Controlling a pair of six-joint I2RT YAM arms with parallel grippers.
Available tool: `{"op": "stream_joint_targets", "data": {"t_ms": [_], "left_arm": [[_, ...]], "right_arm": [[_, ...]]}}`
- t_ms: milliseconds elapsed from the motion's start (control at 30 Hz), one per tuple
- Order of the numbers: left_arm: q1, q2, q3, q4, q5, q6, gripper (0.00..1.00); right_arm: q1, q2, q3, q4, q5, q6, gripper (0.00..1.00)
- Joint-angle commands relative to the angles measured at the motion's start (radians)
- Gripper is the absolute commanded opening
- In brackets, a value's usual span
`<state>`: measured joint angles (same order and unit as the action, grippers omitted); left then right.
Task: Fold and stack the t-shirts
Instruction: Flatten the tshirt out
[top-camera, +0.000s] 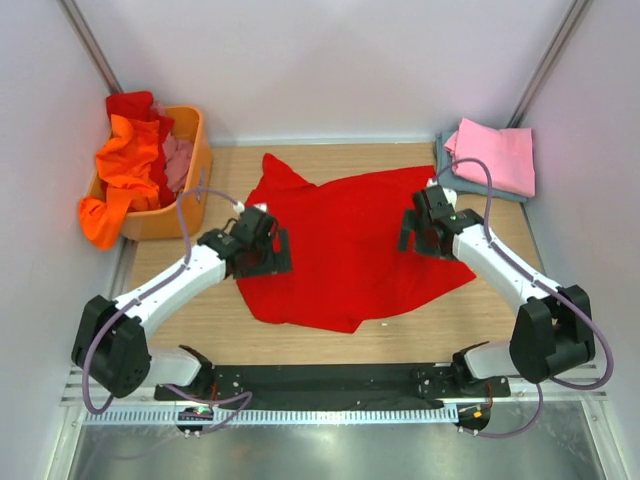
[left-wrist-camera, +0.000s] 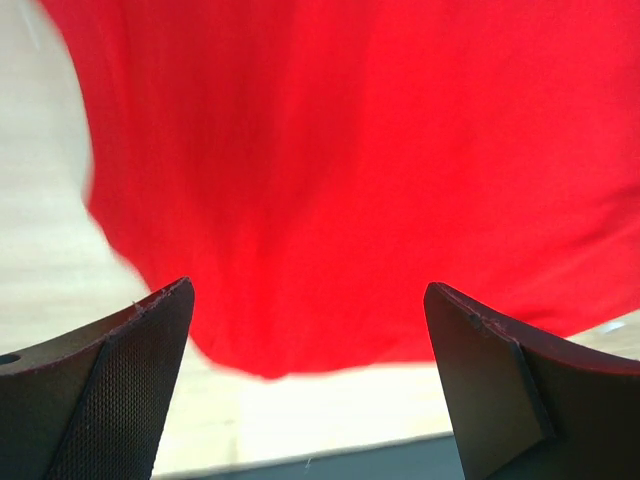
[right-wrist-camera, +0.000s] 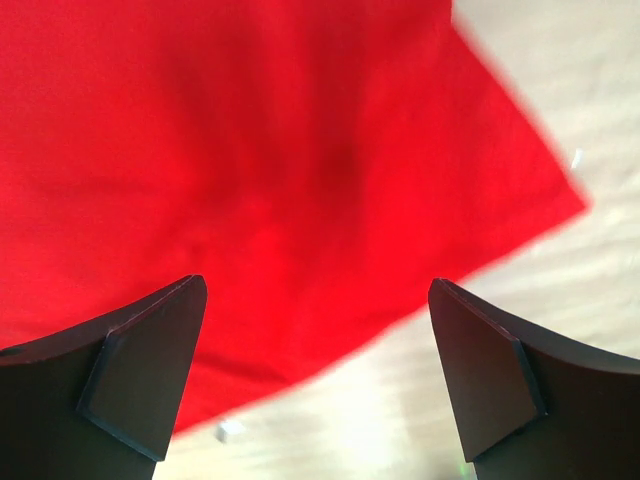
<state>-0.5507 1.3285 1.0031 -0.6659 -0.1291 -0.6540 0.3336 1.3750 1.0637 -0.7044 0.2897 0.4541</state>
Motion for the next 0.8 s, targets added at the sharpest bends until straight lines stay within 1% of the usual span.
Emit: {"op": "stream_joint_targets", "data": {"t_ms": [0,33,100,167,233,267,300,333,400,500,567,633,700,733,767], "left_arm": [[-0.02,-0.069,-0.085,0.066,-0.017,-0.111,0.98],[-0.02,-0.074,-0.106,0.078,-0.015,-0.119,0.99],[-0.021,-0.086,-0.155,0.069,-0.017,-0.144,0.98],[-0.026,-0.141,-0.217,0.065,-0.015,-0.159,0.97],[-0.049,-0.192,-0.259,0.043,-0.02,-0.196,0.94],[-0.061,-0.253,-0.288,0.029,-0.026,-0.211,0.94],[-0.095,-0.279,-0.3,-0.007,-0.035,-0.243,0.93],[-0.115,-0.313,-0.311,-0.021,-0.062,-0.265,0.93],[-0.15,-0.383,-0.345,-0.043,-0.069,-0.315,0.93],[-0.16,-0.44,-0.379,-0.049,-0.075,-0.344,0.94],[-0.16,-0.46,-0.403,-0.052,-0.108,-0.363,0.98],[-0.16,-0.48,-0.414,-0.023,-0.144,-0.359,1.0],[-0.155,-0.48,-0.385,-0.011,-0.184,-0.323,1.0],[-0.149,-0.448,-0.318,-0.002,-0.202,-0.285,1.0],[-0.122,-0.421,-0.273,0.006,-0.251,-0.215,1.0]], "right_arm": [[-0.004,-0.094,-0.083,0.016,-0.05,0.069,1.0],[-0.004,-0.097,-0.134,0.014,-0.052,0.075,1.0],[-0.004,-0.114,-0.175,0.008,-0.06,0.095,1.0],[-0.001,-0.158,-0.234,0.013,-0.099,0.116,1.0],[0.008,-0.203,-0.292,0.022,-0.139,0.153,1.0],[0.025,-0.243,-0.309,0.023,-0.152,0.167,1.0],[0.037,-0.264,-0.323,0.023,-0.161,0.207,1.0],[0.045,-0.283,-0.35,0.029,-0.173,0.225,1.0],[0.088,-0.318,-0.373,0.063,-0.205,0.262,1.0],[0.146,-0.321,-0.387,0.069,-0.16,0.305,1.0],[0.154,-0.324,-0.384,0.059,-0.123,0.327,1.0],[0.154,-0.341,-0.367,0.059,-0.069,0.33,1.0],[0.154,-0.344,-0.332,0.057,-0.023,0.308,1.0],[0.153,-0.331,-0.276,0.057,0.026,0.293,1.0],[0.153,-0.312,-0.245,0.062,0.041,0.255,1.0]]}}
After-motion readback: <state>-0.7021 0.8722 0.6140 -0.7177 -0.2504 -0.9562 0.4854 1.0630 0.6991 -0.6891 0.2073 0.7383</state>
